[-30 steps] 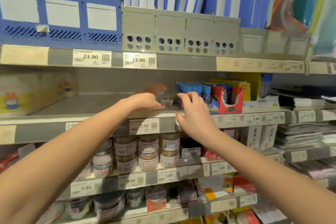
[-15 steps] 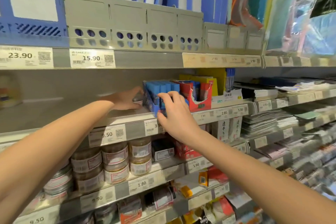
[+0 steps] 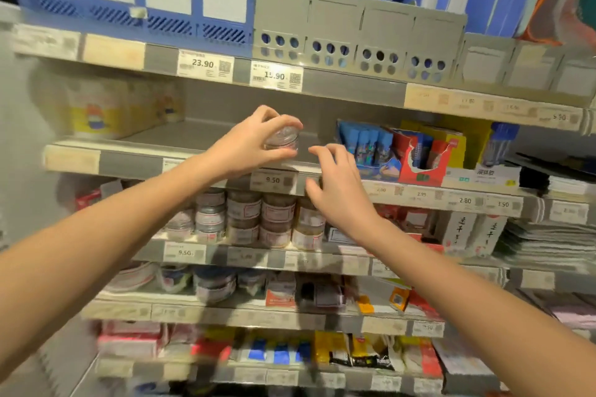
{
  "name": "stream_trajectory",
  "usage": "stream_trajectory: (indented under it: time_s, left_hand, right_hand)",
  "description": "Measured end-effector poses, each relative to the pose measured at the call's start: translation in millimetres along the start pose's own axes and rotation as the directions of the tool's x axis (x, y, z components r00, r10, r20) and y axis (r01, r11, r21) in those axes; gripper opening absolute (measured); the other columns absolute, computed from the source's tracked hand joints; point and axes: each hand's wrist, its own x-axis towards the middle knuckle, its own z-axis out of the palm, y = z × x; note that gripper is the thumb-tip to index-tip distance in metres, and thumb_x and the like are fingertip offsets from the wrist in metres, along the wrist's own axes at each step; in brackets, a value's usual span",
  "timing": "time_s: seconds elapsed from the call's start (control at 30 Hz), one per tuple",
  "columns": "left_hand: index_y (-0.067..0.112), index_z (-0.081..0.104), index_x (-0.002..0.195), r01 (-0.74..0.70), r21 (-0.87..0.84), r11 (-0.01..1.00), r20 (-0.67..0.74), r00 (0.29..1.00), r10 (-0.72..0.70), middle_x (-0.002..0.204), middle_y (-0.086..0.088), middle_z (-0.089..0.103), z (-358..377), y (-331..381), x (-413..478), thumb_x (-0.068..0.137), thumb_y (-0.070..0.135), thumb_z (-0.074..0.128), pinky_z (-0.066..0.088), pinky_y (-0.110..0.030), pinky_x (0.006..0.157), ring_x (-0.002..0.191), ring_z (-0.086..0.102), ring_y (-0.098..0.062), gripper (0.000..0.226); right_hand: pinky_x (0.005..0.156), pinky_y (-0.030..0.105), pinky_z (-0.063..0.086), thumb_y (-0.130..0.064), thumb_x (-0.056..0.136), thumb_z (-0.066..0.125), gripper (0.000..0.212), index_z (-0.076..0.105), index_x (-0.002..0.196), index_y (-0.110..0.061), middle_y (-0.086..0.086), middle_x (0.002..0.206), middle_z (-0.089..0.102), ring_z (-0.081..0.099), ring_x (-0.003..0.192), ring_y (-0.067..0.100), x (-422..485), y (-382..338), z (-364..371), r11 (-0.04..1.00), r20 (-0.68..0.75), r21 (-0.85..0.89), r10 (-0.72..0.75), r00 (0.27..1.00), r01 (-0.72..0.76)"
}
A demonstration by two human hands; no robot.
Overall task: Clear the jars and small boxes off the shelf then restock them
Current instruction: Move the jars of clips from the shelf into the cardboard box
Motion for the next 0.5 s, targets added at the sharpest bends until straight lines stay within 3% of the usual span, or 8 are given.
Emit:
stream_trajectory:
  time_s: [0.13,0.33,0.5]
  left_hand:
    - [0.042,0.05,0.127,0.067,0.099,0.993,0.017,0.997,-0.069,0.115,0.005,0.04,-29.2,1.4,-65.0,0.084,0.055,0.058,0.046,-0.036,0.089,0.1,0.049,-0.011,0.046]
    - [0.046,0.05,0.126,0.255,0.184,0.949,-0.037,0.967,-0.253,0.115,0.008,0.042,-63.5,-16.2,-177.8,0.079,0.067,0.052,0.049,-0.036,0.082,0.089,0.05,-0.002,0.052]
    - [0.052,0.046,0.123,0.396,0.254,0.882,-0.096,0.918,-0.385,0.112,0.01,0.042,-81.2,-37.5,-246.1,0.078,0.07,0.049,0.052,-0.041,0.08,0.094,0.055,-0.013,0.049]
  right_hand:
    - [0.111,0.04,0.027,-0.018,0.091,0.055,0.05,0.039,0.138,-0.012,0.011,0.137,0.036,0.028,0.134,0.026,-10.7,-35.8,20.0,0.991,0.052,0.105,-0.092,0.994,0.087]
    - [0.111,0.038,0.029,-0.02,0.093,0.054,0.05,0.038,0.139,-0.012,0.007,0.136,0.035,0.029,0.132,0.023,-36.0,-95.6,66.6,0.944,0.182,0.259,-0.257,0.949,0.206]
    - [0.109,0.038,0.032,-0.02,0.094,0.051,0.053,0.032,0.143,-0.014,0.007,0.137,0.032,0.031,0.131,0.024,-45.0,-139.9,103.2,0.911,0.304,0.349,-0.332,0.893,0.22]
